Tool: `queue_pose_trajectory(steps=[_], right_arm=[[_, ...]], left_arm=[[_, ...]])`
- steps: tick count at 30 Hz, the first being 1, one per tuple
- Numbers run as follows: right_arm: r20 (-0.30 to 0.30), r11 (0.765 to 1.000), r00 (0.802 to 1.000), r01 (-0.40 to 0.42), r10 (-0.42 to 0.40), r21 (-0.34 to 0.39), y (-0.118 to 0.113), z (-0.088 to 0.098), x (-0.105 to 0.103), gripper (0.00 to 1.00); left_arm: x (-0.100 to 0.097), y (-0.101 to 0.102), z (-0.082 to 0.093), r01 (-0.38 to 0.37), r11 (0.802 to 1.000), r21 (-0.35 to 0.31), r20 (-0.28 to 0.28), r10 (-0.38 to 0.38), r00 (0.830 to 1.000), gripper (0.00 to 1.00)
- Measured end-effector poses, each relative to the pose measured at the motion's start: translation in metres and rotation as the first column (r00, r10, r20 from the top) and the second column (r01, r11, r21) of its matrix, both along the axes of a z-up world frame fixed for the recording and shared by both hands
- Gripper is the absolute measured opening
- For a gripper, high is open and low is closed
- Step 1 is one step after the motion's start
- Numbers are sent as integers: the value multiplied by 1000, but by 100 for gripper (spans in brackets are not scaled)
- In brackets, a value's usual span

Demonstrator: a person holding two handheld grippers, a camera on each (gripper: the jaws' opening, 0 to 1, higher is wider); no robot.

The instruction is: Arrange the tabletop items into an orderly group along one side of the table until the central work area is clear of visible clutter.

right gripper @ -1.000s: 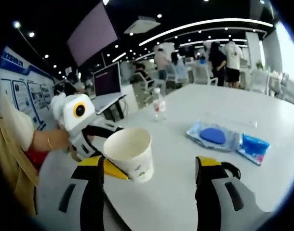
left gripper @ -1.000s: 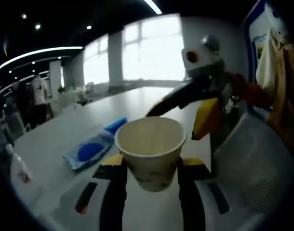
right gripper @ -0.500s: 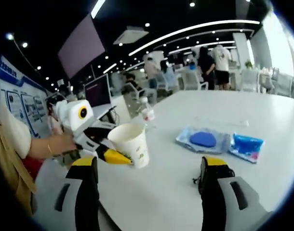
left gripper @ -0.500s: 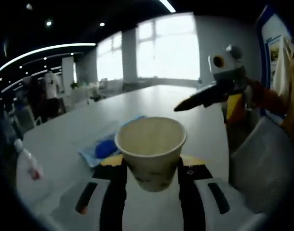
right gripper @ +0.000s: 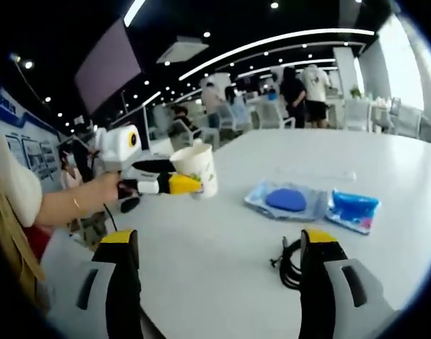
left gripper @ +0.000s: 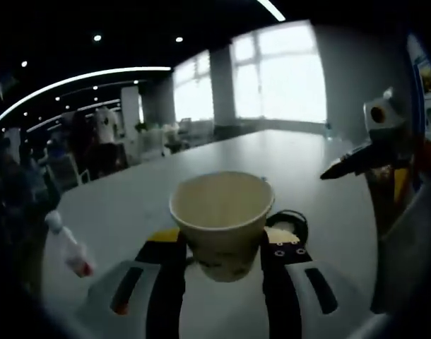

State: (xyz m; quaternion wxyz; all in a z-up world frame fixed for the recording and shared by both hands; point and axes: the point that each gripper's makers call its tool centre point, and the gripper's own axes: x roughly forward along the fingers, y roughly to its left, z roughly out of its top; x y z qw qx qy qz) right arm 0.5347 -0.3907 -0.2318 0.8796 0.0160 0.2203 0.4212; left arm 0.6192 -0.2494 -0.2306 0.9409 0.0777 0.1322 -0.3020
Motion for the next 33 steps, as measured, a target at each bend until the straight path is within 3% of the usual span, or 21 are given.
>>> queue_pose_trajectory(steps=[6, 15, 19, 25, 33], right_arm=[[-13, 1000, 1000, 18, -18, -17, -3, -10, 8, 92], [-40, 998, 997, 63, -64, -24, -15, -22, 18, 91], [-60, 997, 995, 76, -77, -34, -20, -31, 21, 90], [-96, 994, 989, 111, -112, -15, -24, -42, 30, 89], [-116, 990, 983, 137, -139, -28, -29, -52, 32, 88]], left_arm=[[27, 18, -7, -65, 998, 19, 0, 65, 998, 39], [61, 42, -33, -158, 986, 51, -16, 159, 987, 39], [76, 53, -46, -203, 976, 73, -17, 205, 979, 39], [100, 67, -63, -294, 955, 23, -49, 295, 954, 39], [117, 82, -94, -351, 933, 80, -43, 355, 934, 39]])
